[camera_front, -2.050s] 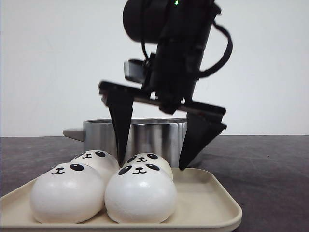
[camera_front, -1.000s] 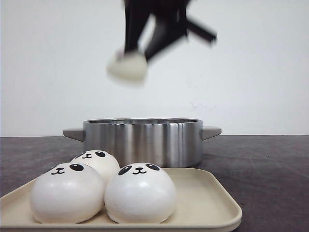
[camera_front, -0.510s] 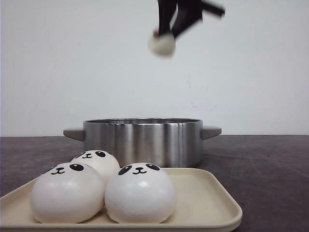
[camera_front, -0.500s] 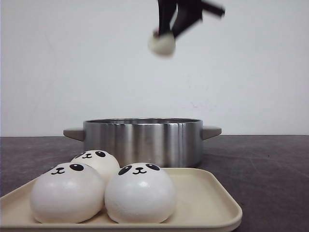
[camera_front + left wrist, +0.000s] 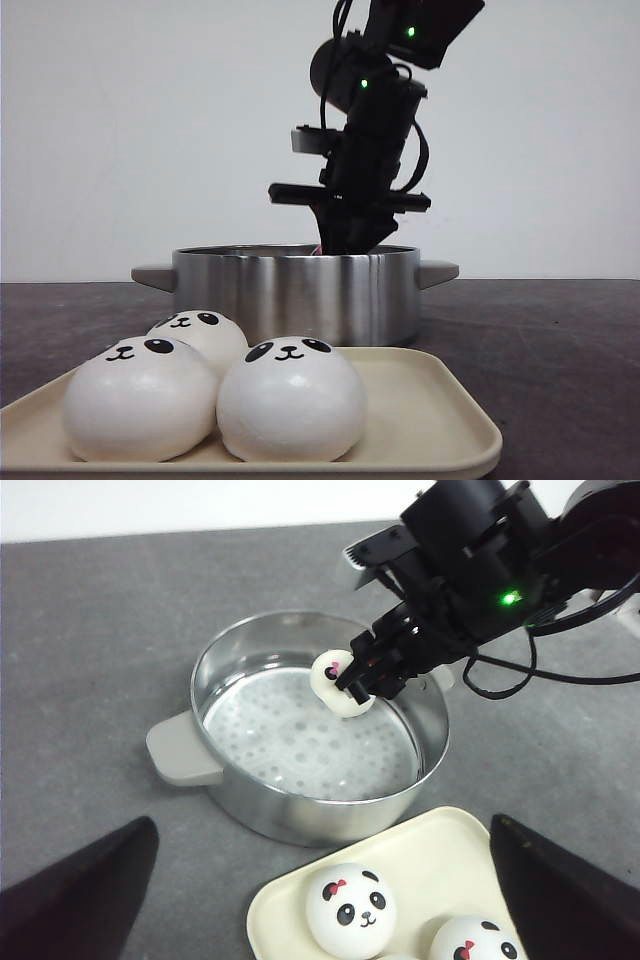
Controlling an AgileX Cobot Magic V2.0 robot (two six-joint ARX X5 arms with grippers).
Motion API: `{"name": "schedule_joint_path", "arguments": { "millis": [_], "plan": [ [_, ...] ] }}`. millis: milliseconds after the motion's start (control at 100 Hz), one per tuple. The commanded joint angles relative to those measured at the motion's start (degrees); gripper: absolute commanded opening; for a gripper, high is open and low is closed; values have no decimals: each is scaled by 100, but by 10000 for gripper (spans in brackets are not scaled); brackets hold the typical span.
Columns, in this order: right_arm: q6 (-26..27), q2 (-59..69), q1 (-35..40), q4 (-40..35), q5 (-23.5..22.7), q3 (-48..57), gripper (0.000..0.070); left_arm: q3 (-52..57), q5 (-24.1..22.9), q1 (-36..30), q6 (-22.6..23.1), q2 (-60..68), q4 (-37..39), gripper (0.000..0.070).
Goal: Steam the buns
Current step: 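Lower the bun into the pot and open the right gripper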
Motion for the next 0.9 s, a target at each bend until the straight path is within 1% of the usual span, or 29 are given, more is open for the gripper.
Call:
{"name": "schedule_joint_path", "arguments": {
  "millis": [0, 120, 170, 220, 230, 240, 290, 320, 340, 550, 650, 780, 840, 890],
  "plan": [
    [-90, 153, -7, 138, 46, 125, 7, 81, -13, -26, 7, 79, 33, 662],
    [-105, 192, -52, 269, 164, 125, 10, 81, -13, -26, 7, 168, 35, 662],
    [-101, 192, -83, 306, 175, 125, 36, 81, -13, -26, 7, 199, 35, 662],
    [-101, 192, -98, 313, 173, 125, 115, 81, -13, -26, 7, 232, 37, 662],
    [-101, 192, -103, 313, 173, 125, 145, 81, -13, -26, 7, 234, 35, 662],
    [-101, 192, -103, 310, 173, 125, 157, 81, -15, -26, 7, 238, 35, 662],
    [-98, 192, -118, 291, 164, 125, 255, 81, -13, -26, 7, 260, 37, 662],
    [-98, 192, -118, 278, 164, 125, 294, 81, -13, -26, 7, 267, 35, 662],
    [-98, 192, -118, 271, 164, 125, 305, 81, -13, -26, 7, 269, 35, 662],
    [-98, 192, -118, 278, 136, 125, 314, 81, -13, -26, 9, 278, 35, 662],
    [-92, 192, -118, 278, 138, 125, 345, 81, -13, -26, 7, 278, 33, 662],
    [70, 186, -118, 284, 131, 133, 344, 81, -13, -26, 7, 278, 31, 662],
    [160, 162, -118, 175, 101, 221, 342, 81, -13, -26, 4, 278, 28, 662],
    [212, 94, -133, 50, -7, 343, 325, 81, -11, -26, 2, 278, 13, 662]
  ]
}}
